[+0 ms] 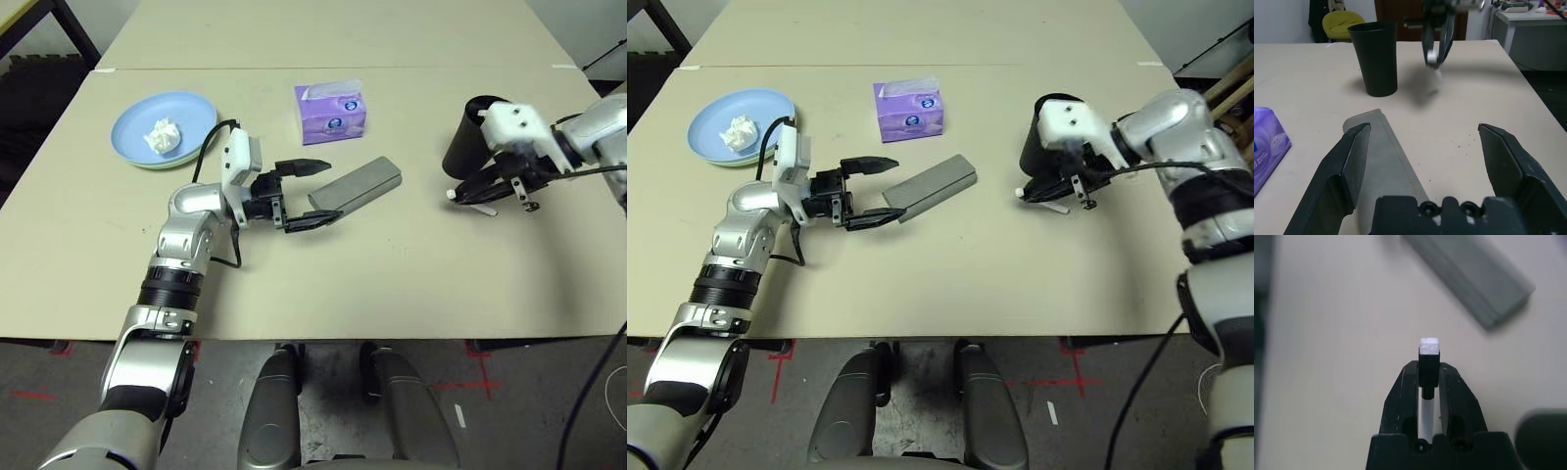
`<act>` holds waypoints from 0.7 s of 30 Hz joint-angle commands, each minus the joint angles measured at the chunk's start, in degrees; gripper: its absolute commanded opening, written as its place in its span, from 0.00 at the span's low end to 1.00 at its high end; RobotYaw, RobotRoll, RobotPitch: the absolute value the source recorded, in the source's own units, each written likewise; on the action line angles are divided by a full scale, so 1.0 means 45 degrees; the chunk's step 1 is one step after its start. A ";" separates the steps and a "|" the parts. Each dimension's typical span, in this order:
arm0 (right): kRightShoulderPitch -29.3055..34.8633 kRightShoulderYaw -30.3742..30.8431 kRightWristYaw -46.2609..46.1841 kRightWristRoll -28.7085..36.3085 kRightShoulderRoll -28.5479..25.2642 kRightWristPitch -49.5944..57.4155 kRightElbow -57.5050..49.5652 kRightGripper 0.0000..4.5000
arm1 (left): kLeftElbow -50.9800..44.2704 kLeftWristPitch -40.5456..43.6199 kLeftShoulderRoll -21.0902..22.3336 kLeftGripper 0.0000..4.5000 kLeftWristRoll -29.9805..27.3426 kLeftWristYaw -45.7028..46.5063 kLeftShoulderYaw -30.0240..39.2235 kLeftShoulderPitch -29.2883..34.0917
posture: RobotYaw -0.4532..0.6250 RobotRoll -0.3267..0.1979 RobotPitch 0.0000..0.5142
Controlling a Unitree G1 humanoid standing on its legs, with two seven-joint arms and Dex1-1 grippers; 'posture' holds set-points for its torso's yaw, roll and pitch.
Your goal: Organize and tidy the items on the table.
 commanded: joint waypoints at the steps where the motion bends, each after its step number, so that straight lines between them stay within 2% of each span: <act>1: 0.1004 -0.1967 -0.0711 0.1441 0.0230 0.1703 -0.1742 0.10 | 0.0307 -0.0217 0.0020 1.00 -0.0008 -0.0261 -0.0179 -0.0148 | 0.50 0.62 0.44; 7: 0.3234 -0.4911 -0.4461 0.2873 0.1995 0.2964 -0.4895 0.10 | 0.0720 -0.0396 0.0025 1.00 0.0045 -0.0369 -0.0169 -0.0434 | 0.50 0.62 0.42; 11: 0.4950 -0.6195 -0.7948 0.2904 0.4183 0.2328 -0.7161 0.10 | 0.0893 -0.0535 0.0041 1.00 0.0068 -0.0398 -0.0148 -0.0494 | 0.49 0.62 0.41; 16: 0.5555 -0.6565 -1.0191 0.2298 0.5623 0.1213 -0.8089 0.10 | 0.1037 -0.0631 0.0029 1.00 0.0098 -0.0407 -0.0162 -0.0529 | 0.49 0.62 0.40; 21: 0.5364 -0.7163 -1.2277 0.2127 0.6409 0.0653 -0.8190 0.10 | 0.1146 -0.0694 0.0000 1.00 0.0123 -0.0393 -0.0183 -0.0651 | 0.49 0.62 0.39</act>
